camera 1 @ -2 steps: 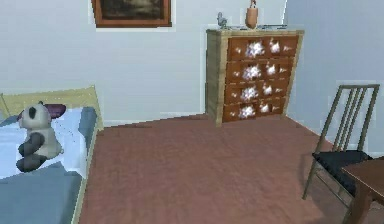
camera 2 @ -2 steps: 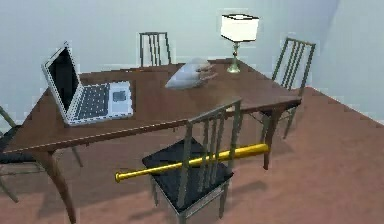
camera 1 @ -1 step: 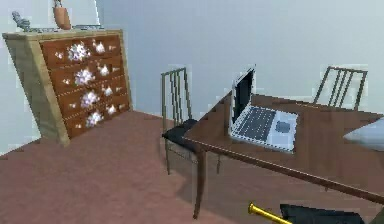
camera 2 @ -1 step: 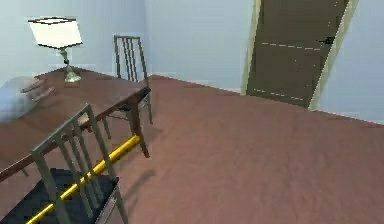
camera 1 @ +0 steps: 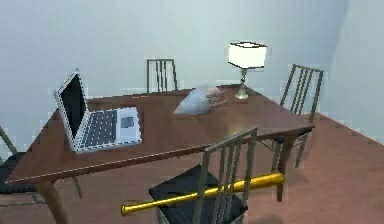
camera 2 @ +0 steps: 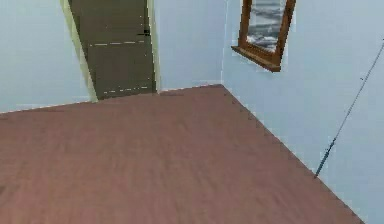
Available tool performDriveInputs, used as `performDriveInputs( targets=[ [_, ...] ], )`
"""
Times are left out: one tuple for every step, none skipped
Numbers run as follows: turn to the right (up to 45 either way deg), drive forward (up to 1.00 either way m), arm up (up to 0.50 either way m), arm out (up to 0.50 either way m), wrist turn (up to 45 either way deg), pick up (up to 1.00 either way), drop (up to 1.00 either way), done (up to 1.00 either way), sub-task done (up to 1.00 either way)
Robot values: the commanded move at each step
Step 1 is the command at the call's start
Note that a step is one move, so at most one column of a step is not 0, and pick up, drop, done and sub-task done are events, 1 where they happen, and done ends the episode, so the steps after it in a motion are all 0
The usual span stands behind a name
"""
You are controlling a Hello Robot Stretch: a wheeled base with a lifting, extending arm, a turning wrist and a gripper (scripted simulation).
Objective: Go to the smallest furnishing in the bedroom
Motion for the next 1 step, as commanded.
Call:
performDriveInputs(
  targets=[
    [45.0,0.0,0.0,0.0,0.0,0.0,0.0,0.0,0.0]
  ],
)
